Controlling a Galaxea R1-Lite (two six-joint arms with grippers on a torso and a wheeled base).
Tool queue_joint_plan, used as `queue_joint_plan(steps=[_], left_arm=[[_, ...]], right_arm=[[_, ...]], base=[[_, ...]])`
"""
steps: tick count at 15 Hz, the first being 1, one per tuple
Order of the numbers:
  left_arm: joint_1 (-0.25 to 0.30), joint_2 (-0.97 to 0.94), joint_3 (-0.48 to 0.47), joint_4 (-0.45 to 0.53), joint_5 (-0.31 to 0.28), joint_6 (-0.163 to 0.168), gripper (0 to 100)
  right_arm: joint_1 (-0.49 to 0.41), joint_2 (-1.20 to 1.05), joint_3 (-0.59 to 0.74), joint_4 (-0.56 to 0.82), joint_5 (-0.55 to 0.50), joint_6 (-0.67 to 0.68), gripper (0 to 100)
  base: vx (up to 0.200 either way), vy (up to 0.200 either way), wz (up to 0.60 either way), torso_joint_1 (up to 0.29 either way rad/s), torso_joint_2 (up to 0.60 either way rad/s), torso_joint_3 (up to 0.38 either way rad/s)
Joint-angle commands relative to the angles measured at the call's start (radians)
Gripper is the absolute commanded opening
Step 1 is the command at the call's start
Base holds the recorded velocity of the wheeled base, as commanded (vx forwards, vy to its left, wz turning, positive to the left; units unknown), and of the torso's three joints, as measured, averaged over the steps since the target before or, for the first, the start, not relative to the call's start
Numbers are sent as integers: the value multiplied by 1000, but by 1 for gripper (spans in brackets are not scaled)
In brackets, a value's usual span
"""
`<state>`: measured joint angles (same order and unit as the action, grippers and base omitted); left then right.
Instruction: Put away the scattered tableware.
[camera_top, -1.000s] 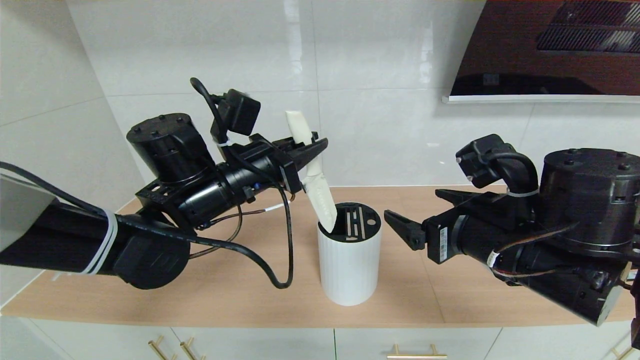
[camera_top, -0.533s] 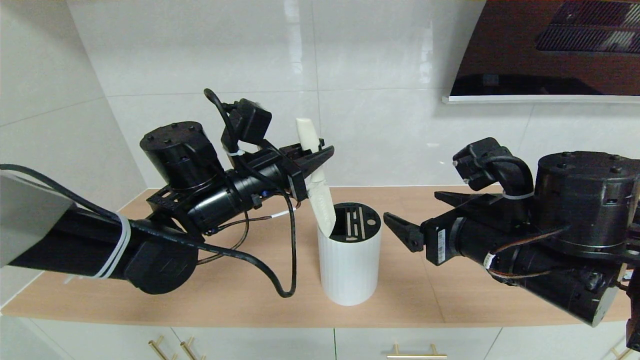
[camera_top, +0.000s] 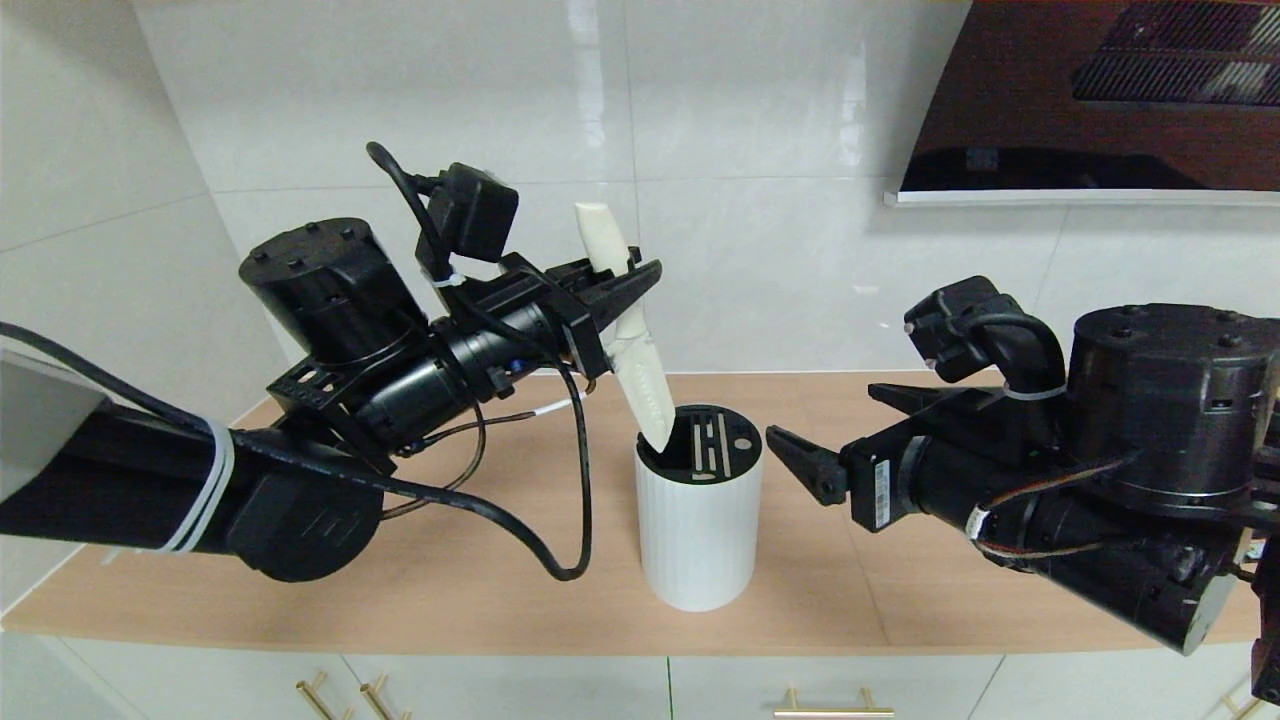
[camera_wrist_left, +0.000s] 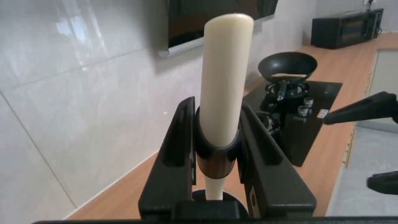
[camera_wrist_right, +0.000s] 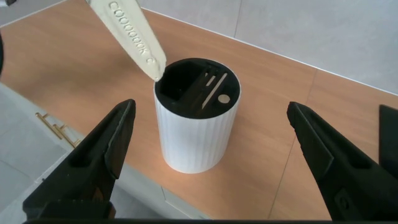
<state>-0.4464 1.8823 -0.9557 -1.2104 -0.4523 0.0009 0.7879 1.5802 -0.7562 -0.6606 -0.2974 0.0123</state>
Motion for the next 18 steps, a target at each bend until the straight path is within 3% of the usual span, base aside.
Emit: queue_joint_plan(steps=[1,5,18], left_arm=[[0,69,-29,-32,0,-5,0],[0,132,-44,-69,0,-18,0],[-29,182,-6,-97,1,-5,0]], right_arm=[[1,1,0,-1,0,0,100],[1,1,0,-1,0,0,100],[1,-3,8,-1,-3,-2,100]], base=[[0,0,0,0,0,0],[0,0,0,0,0,0],[0,0,0,0,0,0]])
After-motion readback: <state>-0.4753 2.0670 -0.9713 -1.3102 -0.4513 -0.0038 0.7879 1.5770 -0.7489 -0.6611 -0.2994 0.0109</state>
